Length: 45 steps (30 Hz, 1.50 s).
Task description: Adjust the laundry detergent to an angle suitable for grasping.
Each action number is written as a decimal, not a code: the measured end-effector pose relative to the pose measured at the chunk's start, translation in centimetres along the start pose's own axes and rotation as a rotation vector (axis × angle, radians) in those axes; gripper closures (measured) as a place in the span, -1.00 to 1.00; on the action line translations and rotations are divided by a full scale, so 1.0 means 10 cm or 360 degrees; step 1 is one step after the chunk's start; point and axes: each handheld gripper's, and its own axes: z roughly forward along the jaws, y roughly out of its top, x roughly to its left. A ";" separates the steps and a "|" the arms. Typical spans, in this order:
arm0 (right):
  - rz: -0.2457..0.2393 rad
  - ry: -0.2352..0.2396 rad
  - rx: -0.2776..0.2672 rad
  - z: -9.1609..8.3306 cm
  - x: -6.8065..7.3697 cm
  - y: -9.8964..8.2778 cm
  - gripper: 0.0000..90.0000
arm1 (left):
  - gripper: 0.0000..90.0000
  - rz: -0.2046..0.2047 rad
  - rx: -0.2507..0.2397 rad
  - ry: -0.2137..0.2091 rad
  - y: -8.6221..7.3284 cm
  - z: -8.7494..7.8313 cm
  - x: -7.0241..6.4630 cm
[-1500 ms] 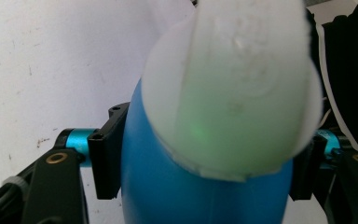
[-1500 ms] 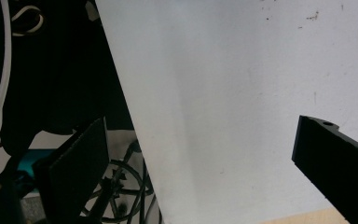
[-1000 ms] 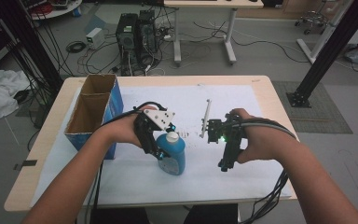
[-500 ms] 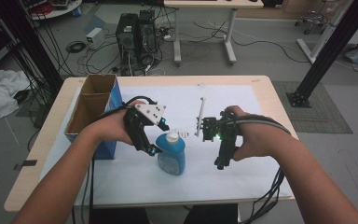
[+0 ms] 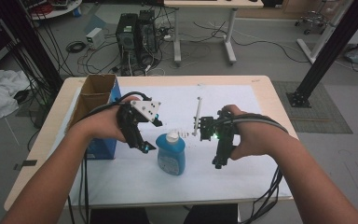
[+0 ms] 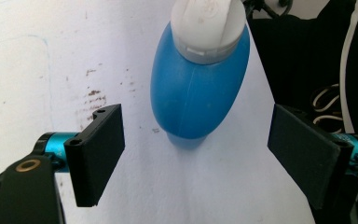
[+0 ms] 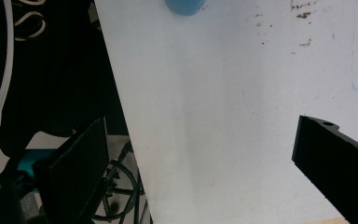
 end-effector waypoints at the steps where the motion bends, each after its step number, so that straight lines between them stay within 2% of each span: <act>1: 0.0001 0.0003 -0.0002 0.00 -0.01 0.01 -0.93 | -0.59 -0.0002 0.0034 0.0018 0.00 -0.03 0.00; 3: -0.0008 0.0003 -0.0004 0.00 -0.02 0.01 -0.93 | -0.60 -0.0014 0.0062 0.0030 0.01 -0.05 -0.01; 5: -0.0009 0.0004 -0.0001 0.00 -0.03 0.03 -0.93 | -0.60 -0.0036 0.0166 0.0057 0.02 -0.09 -0.03; 6: -0.0009 0.0004 -0.0001 0.00 -0.03 0.03 -0.93 | -0.63 -0.0036 0.0166 0.0057 0.02 -0.09 -0.03; 8: -0.0007 0.0005 -0.0002 0.00 -0.04 0.04 -0.93 | -0.63 -0.0050 0.0263 0.0077 0.03 -0.13 -0.03; 10: -0.0003 0.0005 -0.0004 0.00 -0.04 0.04 -0.93 | -0.63 -0.0050 0.0263 0.0077 0.03 -0.13 -0.03; 11: -0.0003 0.0005 -0.0004 0.00 -0.04 0.04 -0.93 | -0.63 -0.0061 0.0314 0.0097 0.04 -0.17 -0.04; 14: -0.0011 0.0002 -0.0006 -0.01 -0.05 0.04 -0.93 | -0.65 -0.0074 0.0362 0.0096 0.05 -0.20 -0.05; 17: -0.0016 0.0002 -0.0008 -0.01 -0.05 0.04 -0.93 | -0.71 -0.0077 0.0372 0.0101 0.05 -0.21 -0.05; 18: -0.0016 0.0002 -0.0008 -0.01 -0.05 0.04 -0.93 | -0.71 -0.0073 0.0436 0.0094 0.04 -0.21 -0.06; 21: -0.0009 0.0002 -0.0012 -0.01 -0.05 0.04 -0.93 | -0.76 -0.0097 0.0489 0.0089 0.02 -0.22 -0.08; 35: -0.0009 0.0005 -0.0015 -0.02 -0.06 0.06 -0.93 | -0.85 -0.0186 0.0684 0.0102 -0.02 -0.28 -0.12; 38: -0.0004 0.0005 -0.0015 -0.02 -0.06 0.07 -0.93 | -0.85 -0.0199 0.0697 0.0091 -0.02 -0.30 -0.12; 43: -0.0007 0.0000 -0.0021 -0.04 -0.07 0.09 -0.93 | -0.85 -0.0261 0.0736 0.0114 0.00 -0.32 -0.11; 45: -0.0014 -0.0001 -0.0026 -0.04 -0.08 0.09 -0.93 | -0.85 -0.0257 0.0739 0.0120 0.00 -0.32 -0.11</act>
